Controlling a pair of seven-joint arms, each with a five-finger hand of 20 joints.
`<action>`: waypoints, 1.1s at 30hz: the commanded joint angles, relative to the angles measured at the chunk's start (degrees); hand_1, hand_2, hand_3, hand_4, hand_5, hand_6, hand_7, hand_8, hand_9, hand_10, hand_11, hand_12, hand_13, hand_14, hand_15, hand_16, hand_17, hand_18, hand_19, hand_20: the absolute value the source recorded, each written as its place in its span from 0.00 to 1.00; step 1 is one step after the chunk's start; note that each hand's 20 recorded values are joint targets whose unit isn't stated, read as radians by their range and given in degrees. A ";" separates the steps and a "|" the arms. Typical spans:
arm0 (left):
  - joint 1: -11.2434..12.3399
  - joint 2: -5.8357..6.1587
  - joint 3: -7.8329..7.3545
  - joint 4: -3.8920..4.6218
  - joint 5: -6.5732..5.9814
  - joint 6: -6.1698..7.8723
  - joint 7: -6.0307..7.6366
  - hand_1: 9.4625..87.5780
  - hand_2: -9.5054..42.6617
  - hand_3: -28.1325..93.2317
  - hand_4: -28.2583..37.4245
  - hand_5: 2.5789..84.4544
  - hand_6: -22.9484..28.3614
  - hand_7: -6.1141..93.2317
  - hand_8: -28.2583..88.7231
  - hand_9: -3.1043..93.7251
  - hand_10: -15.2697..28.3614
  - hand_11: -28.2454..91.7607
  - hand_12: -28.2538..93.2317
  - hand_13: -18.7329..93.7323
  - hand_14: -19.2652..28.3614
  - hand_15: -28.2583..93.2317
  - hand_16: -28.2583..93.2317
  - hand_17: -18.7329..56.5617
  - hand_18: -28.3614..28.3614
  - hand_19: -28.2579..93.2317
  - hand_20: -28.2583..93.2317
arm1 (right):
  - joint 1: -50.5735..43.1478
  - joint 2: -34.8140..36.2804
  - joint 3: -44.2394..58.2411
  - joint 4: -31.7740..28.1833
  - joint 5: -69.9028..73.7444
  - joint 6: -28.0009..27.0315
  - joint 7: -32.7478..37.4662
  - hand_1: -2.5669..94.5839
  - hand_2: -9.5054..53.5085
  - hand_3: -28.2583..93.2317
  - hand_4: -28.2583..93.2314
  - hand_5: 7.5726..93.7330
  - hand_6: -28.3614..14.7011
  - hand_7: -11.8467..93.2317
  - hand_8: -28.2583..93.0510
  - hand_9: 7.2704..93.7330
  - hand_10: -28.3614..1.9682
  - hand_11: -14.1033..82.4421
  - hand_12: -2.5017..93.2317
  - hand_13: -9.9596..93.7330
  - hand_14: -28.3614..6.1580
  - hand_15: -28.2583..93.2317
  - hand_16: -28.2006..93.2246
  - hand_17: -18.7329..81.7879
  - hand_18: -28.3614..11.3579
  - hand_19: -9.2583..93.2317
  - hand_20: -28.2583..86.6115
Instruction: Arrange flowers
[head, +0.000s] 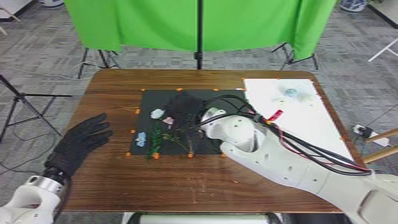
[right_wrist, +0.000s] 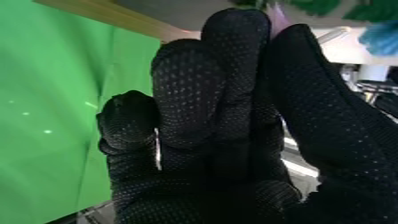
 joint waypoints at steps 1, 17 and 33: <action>0.63 -0.46 0.36 0.20 -0.21 0.50 -0.60 0.20 0.21 0.81 0.00 0.33 0.53 0.26 0.15 0.31 0.62 0.41 0.35 0.35 0.73 0.55 0.20 0.13 0.89 0.67 0.23 | 1.01 -0.52 0.11 2.02 -1.28 1.33 0.07 0.51 0.00 0.91 0.00 0.74 0.72 0.56 0.12 0.92 0.81 0.42 0.47 0.88 0.78 0.71 0.46 0.59 0.30 0.99 0.59; 0.15 -0.54 0.52 0.44 -0.07 0.46 -1.04 0.20 0.21 0.81 0.00 0.33 0.53 0.26 0.15 0.31 0.62 0.41 0.35 0.35 0.73 0.55 0.20 0.13 0.89 0.67 0.23 | -0.24 -0.27 1.34 0.63 -1.94 0.46 -0.15 0.45 0.00 0.90 0.00 0.69 0.70 0.56 0.12 0.88 0.80 0.41 0.46 0.84 0.77 0.73 0.46 0.57 0.30 0.97 0.61; 1.70 -1.10 -0.45 -0.03 -0.17 0.85 -0.56 0.20 0.21 0.81 0.00 0.33 0.53 0.26 0.15 0.31 0.62 0.41 0.35 0.35 0.73 0.54 0.20 0.13 0.89 0.67 0.23 | -0.74 11.69 12.22 1.34 8.53 5.98 6.71 0.23 0.09 0.98 0.00 0.38 0.63 0.41 0.06 0.41 0.59 0.48 0.23 0.51 0.61 0.65 0.35 0.40 0.29 0.75 0.55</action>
